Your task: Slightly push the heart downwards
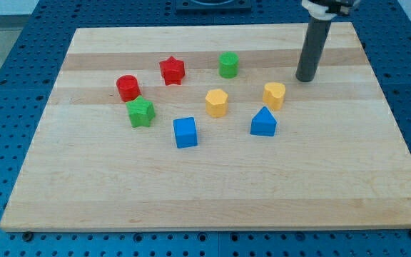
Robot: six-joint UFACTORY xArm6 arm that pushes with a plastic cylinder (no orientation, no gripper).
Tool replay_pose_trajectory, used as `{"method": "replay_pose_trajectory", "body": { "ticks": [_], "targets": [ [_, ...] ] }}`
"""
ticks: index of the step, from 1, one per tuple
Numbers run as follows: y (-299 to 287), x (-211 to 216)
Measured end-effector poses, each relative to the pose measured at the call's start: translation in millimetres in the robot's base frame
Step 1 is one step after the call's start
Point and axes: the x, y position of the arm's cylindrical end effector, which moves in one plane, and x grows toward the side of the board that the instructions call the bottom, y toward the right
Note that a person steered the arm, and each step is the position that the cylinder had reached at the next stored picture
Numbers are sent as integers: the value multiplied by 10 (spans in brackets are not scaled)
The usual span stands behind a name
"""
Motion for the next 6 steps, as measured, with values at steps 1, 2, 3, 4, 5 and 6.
{"method": "replay_pose_trajectory", "body": {
  "ticks": [1,2,3,4,5,6],
  "targets": [
    [-122,429],
    [-262,973],
    [-639,1494],
    [-1257,1782],
    [-2102,1819],
    [-2800,1681]
  ]
}}
